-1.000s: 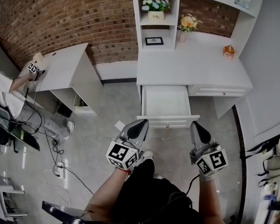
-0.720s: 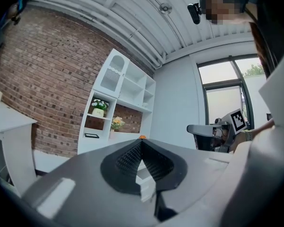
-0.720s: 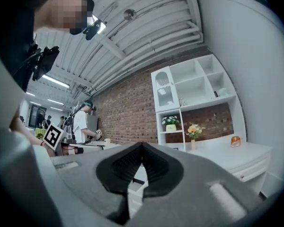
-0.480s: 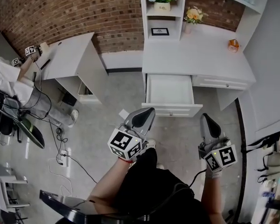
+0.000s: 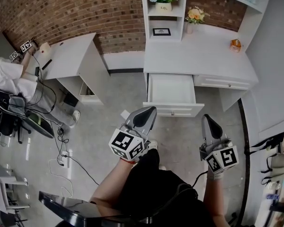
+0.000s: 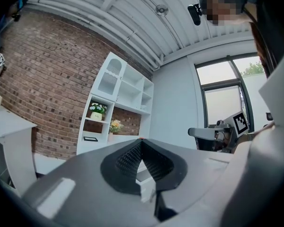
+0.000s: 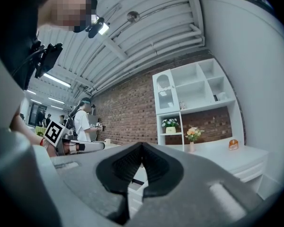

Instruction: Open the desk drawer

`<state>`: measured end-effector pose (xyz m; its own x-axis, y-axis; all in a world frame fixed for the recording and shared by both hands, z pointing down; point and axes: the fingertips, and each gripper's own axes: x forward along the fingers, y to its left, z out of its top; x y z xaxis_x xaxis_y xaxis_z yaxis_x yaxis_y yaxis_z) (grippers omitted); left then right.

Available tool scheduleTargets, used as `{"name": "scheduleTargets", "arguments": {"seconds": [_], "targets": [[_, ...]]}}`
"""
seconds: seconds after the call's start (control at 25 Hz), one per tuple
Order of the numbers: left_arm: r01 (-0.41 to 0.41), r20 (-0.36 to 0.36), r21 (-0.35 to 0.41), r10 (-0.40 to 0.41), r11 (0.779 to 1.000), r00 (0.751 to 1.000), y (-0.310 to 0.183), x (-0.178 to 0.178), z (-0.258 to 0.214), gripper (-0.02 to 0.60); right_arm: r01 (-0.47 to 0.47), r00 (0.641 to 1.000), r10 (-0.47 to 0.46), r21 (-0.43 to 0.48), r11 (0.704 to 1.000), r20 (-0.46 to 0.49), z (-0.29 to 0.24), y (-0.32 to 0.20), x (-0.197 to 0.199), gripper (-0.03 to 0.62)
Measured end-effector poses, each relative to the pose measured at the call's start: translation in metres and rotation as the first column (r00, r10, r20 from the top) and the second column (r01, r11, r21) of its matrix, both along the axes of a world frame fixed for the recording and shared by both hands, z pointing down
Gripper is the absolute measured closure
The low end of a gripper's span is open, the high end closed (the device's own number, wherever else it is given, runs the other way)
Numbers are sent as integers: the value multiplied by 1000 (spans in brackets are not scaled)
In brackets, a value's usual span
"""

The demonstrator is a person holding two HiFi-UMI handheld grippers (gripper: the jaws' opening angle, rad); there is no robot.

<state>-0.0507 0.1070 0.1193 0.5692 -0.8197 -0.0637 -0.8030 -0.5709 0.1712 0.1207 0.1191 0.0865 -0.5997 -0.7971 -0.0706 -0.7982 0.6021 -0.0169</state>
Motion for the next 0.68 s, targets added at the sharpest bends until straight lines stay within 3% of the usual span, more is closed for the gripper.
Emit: {"name": "scheduleTargets", "arguments": {"seconds": [0.68], "targets": [[-1, 11, 1, 1, 1000, 1000, 1, 12, -3, 581, -6, 1000, 6, -13, 1000, 16, 5, 3, 14, 591]]}}
